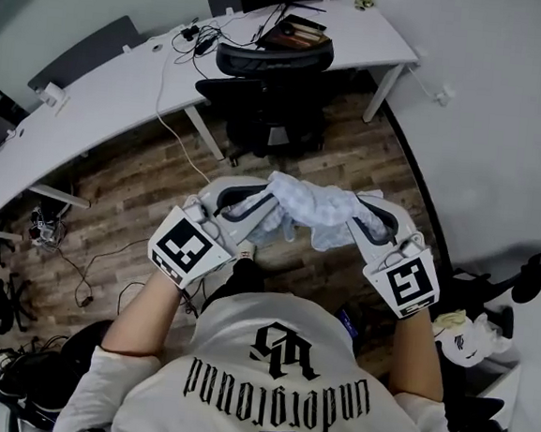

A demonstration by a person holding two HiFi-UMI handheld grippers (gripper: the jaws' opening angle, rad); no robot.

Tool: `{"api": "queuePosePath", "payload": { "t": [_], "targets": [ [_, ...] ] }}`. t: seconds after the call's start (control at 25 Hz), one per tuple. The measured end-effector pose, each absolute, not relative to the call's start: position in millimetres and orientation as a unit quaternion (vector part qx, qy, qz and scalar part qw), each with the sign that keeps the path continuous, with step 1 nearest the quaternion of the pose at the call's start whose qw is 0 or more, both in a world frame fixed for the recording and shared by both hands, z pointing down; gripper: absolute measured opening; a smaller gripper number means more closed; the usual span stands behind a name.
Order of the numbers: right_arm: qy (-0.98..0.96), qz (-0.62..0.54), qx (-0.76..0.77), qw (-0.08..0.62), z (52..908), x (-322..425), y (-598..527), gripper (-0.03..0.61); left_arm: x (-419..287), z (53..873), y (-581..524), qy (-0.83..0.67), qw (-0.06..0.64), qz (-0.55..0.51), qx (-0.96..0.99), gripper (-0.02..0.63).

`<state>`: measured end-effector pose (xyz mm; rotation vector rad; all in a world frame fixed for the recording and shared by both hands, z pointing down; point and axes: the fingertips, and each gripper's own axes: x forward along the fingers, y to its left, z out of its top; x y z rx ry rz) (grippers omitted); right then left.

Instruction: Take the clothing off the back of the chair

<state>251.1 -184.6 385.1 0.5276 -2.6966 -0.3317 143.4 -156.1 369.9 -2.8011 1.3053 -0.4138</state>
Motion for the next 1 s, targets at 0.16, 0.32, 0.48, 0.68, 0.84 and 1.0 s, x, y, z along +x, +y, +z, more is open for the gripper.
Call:
{"api": "queuePosePath", "payload": {
  "t": [0.16,0.32,0.48,0.68,0.84,1.0],
  "targets": [
    [-0.958,-0.104,0.183,0.196,388.5,256.1,-165.5,0.078,151.0,369.5,-137.2,0.426,-0.017,-0.13,-0.895,0.084],
    [-0.958,-0.094,0.192,0.193,392.9,252.1,-148.4,0.08,146.0,370.5,-122.5,0.425,-0.014,-0.127,-0.896,0.084],
    [-0.956,-0.092,0.205,0.191,395.1,241.0,-128.1,0.08,135.3,372.6,-102.4,0.419,-0.009,-0.122,-0.9,0.084],
    [-0.952,-0.086,0.228,0.185,393.7,220.0,-97.2,0.08,108.7,375.3,-69.7,0.412,-0.015,-0.116,-0.903,0.084],
    [-0.949,-0.082,0.238,0.19,397.1,189.0,-67.0,0.08,78.5,377.8,-42.9,0.403,-0.007,-0.116,-0.908,0.084],
    [-0.948,-0.079,0.243,0.187,400.9,158.1,-33.0,0.08,50.2,379.8,-9.7,0.395,-0.011,-0.118,-0.911,0.084]
  ]
}}
